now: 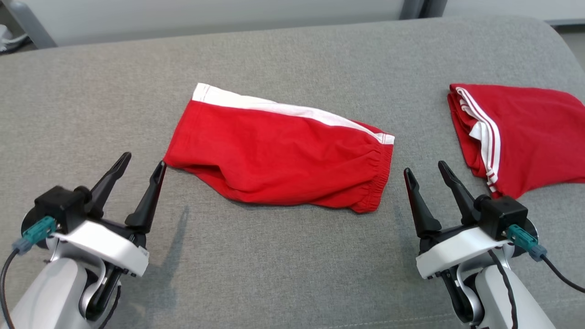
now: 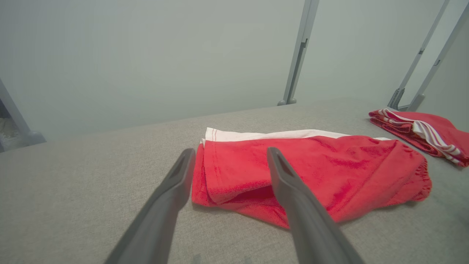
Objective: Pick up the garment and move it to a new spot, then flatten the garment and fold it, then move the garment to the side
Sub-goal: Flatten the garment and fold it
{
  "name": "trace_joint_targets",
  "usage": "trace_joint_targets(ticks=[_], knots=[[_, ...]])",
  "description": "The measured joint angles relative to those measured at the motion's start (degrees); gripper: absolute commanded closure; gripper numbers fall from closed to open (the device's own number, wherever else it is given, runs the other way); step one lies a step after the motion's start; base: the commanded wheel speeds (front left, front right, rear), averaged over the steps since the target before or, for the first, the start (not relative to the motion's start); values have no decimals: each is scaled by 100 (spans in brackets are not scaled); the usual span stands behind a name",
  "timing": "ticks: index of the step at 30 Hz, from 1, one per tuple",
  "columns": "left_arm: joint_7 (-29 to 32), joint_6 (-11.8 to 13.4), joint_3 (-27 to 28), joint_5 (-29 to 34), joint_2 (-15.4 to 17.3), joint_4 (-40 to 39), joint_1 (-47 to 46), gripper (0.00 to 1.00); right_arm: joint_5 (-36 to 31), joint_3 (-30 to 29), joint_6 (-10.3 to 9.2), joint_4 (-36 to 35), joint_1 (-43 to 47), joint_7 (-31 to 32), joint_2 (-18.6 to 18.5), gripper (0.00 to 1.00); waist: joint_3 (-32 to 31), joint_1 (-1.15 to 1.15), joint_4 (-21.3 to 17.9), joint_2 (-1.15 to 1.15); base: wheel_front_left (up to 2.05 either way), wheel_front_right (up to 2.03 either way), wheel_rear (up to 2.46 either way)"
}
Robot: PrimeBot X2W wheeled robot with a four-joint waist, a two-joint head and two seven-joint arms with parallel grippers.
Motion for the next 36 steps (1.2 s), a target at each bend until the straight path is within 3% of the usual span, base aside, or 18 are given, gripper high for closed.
trace_joint_targets(ticks=[9,21,30,36], knots=[[1,0,532,281,-192,-364,856,0,209,-65,0,283,129,0,0,0,-331,0,221,0,0,0,0],[1,0,925,381,-238,-1004,1691,0,783,-62,0,734,51,1,4,0,-224,0,624,0,0,0,0],[1,0,760,269,-131,-786,1699,0,727,-31,0,669,41,1,2,0,-134,0,591,0,0,0,0],[7,1,178,-489,-109,-319,1365,0,712,156,0,565,-68,1,0,0,-18,0,398,0,0,0,0]])
